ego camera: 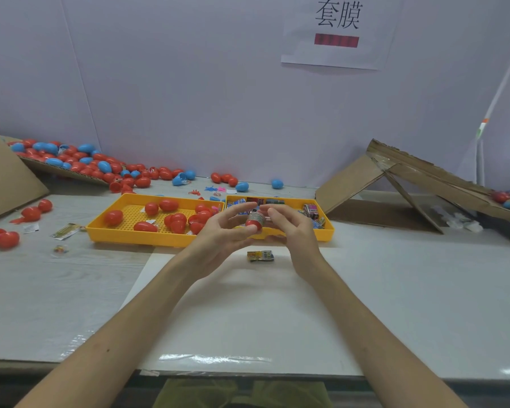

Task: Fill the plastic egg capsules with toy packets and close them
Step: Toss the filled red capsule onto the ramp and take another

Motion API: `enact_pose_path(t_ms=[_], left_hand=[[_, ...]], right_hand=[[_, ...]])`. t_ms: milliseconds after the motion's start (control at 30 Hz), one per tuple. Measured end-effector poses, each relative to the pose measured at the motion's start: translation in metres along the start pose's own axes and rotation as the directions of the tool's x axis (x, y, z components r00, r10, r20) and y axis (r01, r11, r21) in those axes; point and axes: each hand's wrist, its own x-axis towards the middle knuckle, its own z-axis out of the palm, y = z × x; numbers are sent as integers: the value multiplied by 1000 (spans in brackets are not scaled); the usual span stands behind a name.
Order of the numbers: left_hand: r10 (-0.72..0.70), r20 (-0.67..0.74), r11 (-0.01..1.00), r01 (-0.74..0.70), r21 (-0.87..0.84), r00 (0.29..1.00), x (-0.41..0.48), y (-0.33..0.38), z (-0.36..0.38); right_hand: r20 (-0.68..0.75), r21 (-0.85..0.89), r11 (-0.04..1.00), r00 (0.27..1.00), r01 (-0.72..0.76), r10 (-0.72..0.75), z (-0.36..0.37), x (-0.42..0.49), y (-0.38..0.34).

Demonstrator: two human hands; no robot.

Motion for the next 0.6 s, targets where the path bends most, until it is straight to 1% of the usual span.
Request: enact_pose_path(t_ms=[67,200,400,500,600], left_hand=[[0,-11,999,0,47,1000,0,-1,0],[10,-13,995,-8,102,1000,1,-2,1],[19,-2,982,-18,191,1000,3,-4,1],[26,-9,977,-23,210,1000,4,-5,0],[27,-16,973,-22,230,1000,4,-6,0]], right_hand=[[29,-20,999,999,-35,35,1,0,0],[39,-59,997,998,-48,50,2,0,0],[63,-18,997,995,-71,72,0,2,3],[60,31,997,995,-77,75,-1,3,4],[51,32,997,996,-70,68,-1,3,6]])
